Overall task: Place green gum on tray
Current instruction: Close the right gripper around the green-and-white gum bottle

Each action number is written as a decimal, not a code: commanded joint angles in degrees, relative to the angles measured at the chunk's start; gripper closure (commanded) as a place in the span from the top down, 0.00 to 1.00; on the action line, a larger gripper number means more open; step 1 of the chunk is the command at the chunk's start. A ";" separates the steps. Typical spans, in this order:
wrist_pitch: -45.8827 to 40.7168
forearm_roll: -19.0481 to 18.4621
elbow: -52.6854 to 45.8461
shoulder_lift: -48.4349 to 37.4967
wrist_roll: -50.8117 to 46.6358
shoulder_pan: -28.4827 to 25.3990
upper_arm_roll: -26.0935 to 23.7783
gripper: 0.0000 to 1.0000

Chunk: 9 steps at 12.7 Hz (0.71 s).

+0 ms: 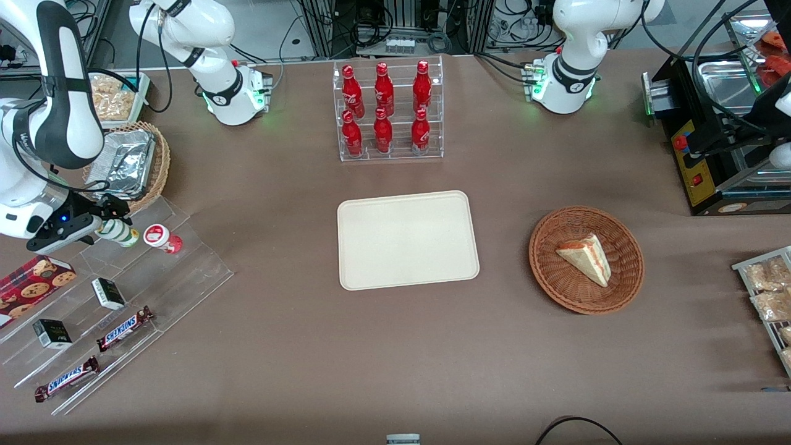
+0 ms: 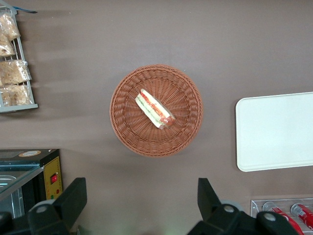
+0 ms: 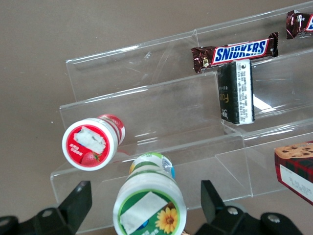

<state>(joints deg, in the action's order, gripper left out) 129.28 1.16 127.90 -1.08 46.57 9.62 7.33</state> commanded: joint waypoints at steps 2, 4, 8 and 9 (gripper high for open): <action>1.68 0.51 2.88 -2.70 1.15 0.14 0.67 0.99; 1.68 0.60 3.49 -3.31 1.06 0.23 0.76 0.99; 1.68 1.03 4.28 -3.67 1.15 0.14 1.38 0.93; 1.76 1.04 4.28 -3.67 1.15 0.14 1.46 0.93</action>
<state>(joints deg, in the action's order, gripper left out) 129.71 1.28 130.43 -3.14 46.60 9.63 8.56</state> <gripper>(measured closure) 0.053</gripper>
